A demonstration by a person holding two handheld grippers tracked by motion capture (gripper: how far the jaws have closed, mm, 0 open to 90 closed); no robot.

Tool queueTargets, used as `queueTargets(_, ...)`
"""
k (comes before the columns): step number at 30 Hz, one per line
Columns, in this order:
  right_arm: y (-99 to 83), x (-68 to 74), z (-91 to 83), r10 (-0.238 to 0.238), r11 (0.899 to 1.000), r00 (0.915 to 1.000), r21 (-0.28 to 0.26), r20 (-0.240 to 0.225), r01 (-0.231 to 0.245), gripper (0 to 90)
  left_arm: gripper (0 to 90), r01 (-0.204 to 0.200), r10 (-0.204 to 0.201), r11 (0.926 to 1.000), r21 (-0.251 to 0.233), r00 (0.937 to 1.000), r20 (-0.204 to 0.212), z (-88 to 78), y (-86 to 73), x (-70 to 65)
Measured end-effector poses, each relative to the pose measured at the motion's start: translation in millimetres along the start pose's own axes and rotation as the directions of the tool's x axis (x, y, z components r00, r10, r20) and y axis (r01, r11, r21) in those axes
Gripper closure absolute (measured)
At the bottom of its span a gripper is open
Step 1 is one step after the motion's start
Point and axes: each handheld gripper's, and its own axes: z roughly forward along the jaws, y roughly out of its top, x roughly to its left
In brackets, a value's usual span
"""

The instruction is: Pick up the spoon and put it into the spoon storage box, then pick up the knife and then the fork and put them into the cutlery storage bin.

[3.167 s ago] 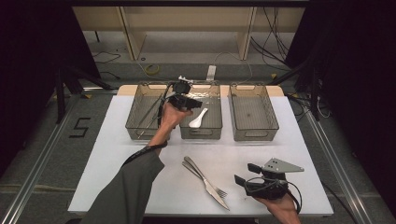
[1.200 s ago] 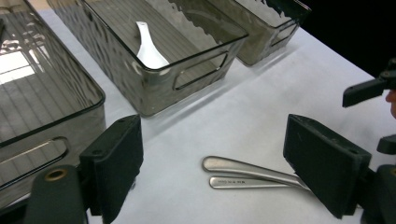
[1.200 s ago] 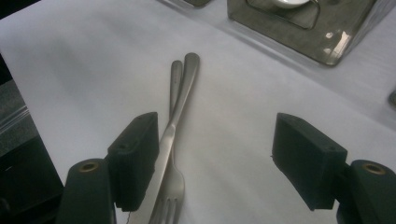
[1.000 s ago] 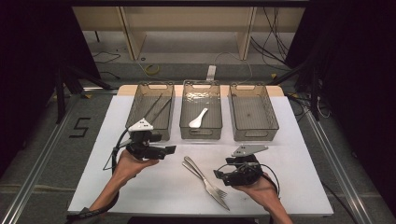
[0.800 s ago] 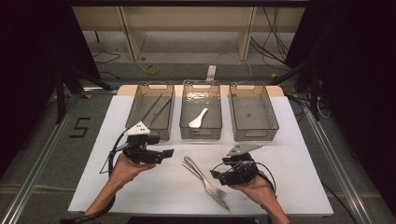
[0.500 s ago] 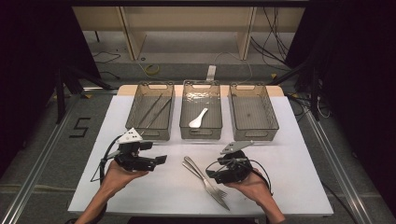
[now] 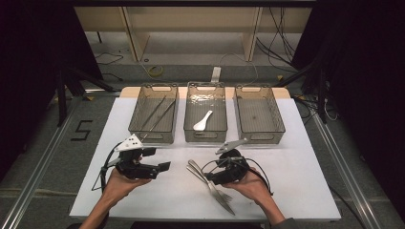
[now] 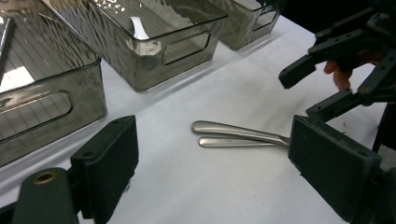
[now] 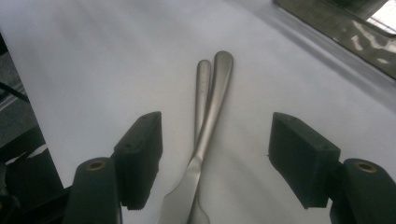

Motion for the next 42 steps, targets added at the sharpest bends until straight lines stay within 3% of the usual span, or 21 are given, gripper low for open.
queueTargets(1,1.8,0.9,4.2,-0.021,1.000,0.9998,0.015,-0.007,0.021,36.5,15.7,-0.002,0.002,1.0000,-0.004,1.0000,0.000,-1.0,-0.5,-0.4)
queueTargets(8,3.5,4.4,13.6,-0.044,0.997,0.9990,0.069,-0.004,0.044,39.9,15.7,-0.005,0.005,1.0000,-0.006,0.9999,-0.009,-2.8,-3.0,-1.9)
queueTargets(19,-0.2,2.0,23.3,-0.045,0.991,0.9990,0.124,-0.007,0.045,44.8,15.6,0.004,-0.004,0.9996,-0.029,0.9999,-0.012,-2.0,-4.3,-3.7)
queueTargets(27,-2.3,1.8,27.6,-0.037,0.989,0.9992,0.146,-0.014,0.039,48.5,15.6,-0.017,0.016,0.9996,-0.023,0.9998,-0.011,-0.1,-4.4,-8.9)
queueTargets(30,-2.3,2.7,31.0,-0.034,0.985,0.9992,0.167,-0.023,0.037,51.8,15.6,-0.033,0.032,0.9994,-0.012,0.9991,-0.028,-0.3,-5.5,-9.7)
queueTargets(34,-2.8,3.3,34.1,-0.040,0.983,0.9990,0.180,-0.021,0.043,54.9,15.6,-0.015,0.014,0.9996,-0.023,0.9995,-0.027,-1.5,-5.7,-7.7)
queueTargets(42,-3.5,5.0,42.3,-0.057,0.976,0.9980,0.209,-0.025,0.061,63.3,15.6,-0.023,0.022,0.9994,-0.024,0.9995,-0.024,-0.7,-5.4,-9.1)
